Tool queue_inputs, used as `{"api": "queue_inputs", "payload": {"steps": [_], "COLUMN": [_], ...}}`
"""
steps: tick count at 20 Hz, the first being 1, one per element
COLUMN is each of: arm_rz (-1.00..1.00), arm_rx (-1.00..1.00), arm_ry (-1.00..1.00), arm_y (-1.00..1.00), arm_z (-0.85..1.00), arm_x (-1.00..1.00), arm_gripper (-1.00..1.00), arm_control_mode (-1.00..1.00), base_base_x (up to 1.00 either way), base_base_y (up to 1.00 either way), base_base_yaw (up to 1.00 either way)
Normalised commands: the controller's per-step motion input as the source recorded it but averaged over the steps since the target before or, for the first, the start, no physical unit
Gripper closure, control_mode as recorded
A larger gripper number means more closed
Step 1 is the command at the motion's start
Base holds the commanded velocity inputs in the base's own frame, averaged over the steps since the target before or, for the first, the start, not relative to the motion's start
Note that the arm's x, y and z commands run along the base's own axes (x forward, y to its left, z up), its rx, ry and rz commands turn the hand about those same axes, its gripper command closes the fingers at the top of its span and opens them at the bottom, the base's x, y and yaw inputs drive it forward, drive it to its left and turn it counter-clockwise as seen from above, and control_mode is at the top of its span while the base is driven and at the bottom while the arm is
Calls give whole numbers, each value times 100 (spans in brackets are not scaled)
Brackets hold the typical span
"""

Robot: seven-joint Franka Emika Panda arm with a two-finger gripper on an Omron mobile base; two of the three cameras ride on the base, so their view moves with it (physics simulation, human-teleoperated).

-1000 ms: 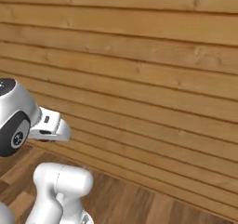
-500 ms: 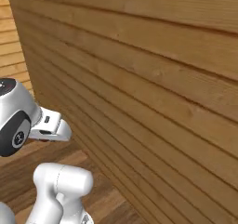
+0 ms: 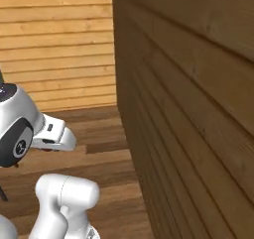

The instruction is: Take the strawberry from the fridge and place it on top of the pancake, located on the dining counter.

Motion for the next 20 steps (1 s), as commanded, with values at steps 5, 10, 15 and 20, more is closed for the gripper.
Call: {"api": "queue_inputs", "payload": {"steps": [5, 10, 15, 20], "arm_rz": [0, 0, 0, 0], "arm_rx": [0, 0, 0, 0], "arm_ry": [0, 0, 0, 0], "arm_y": [0, 0, 0, 0], "arm_z": [0, 0, 0, 0], "arm_x": [0, 0, 0, 0], "arm_gripper": [100, 100, 100, 100], "arm_control_mode": [100, 100, 100, 100], "base_base_x": [91, 92, 91, 72], "base_base_y": [0, 0, -11, -22], "base_base_yaw": [77, 77, 79, 89]}}
